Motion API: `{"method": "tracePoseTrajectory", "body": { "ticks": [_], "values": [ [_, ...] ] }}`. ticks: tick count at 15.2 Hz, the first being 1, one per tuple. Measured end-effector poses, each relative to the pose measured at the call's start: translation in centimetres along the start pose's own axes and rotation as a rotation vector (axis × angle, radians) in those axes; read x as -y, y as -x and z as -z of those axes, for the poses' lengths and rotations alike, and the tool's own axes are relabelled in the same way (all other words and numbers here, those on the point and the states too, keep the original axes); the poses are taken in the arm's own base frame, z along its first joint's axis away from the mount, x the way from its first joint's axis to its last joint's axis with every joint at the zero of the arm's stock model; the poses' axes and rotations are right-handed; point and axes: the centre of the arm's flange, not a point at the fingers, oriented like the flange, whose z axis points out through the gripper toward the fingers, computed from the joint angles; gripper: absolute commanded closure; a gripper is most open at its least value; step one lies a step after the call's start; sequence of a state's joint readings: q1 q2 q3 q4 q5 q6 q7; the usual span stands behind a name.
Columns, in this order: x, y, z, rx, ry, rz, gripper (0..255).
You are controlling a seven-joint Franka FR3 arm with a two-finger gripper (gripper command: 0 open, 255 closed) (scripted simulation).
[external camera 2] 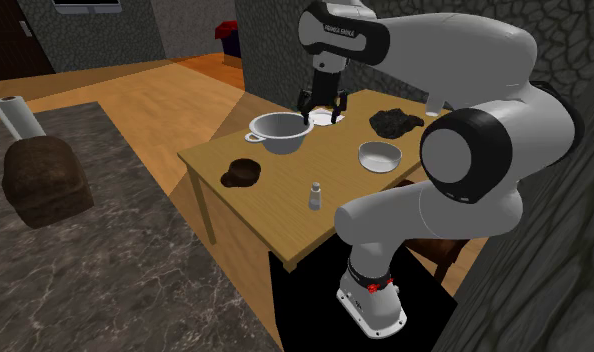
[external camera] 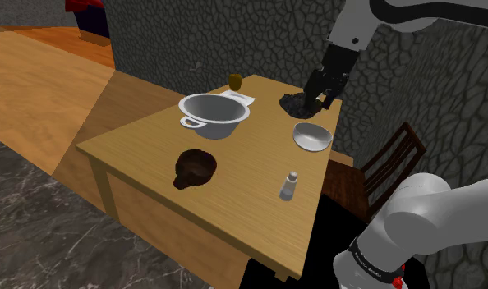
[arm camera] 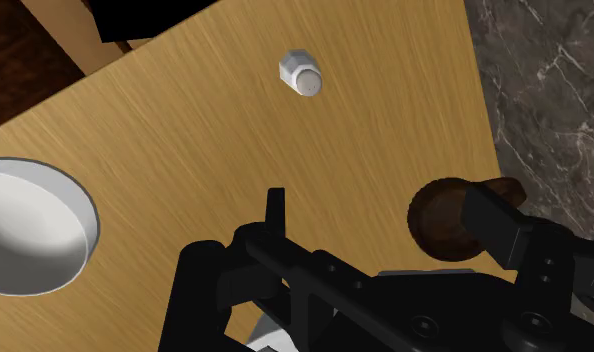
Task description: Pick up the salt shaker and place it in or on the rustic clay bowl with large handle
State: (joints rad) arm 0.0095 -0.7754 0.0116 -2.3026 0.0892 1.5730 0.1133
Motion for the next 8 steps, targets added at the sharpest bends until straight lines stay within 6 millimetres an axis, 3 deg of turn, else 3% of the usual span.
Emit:
{"method": "tracePoseTrajectory", "body": {
  "ticks": [2,8],
  "values": [
    [0.1,0.1,-0.6,0.001,0.005,-0.001,0],
    [1.0,0.4,-7.7,0.019,0.06,-0.01,0]
  ]
}}
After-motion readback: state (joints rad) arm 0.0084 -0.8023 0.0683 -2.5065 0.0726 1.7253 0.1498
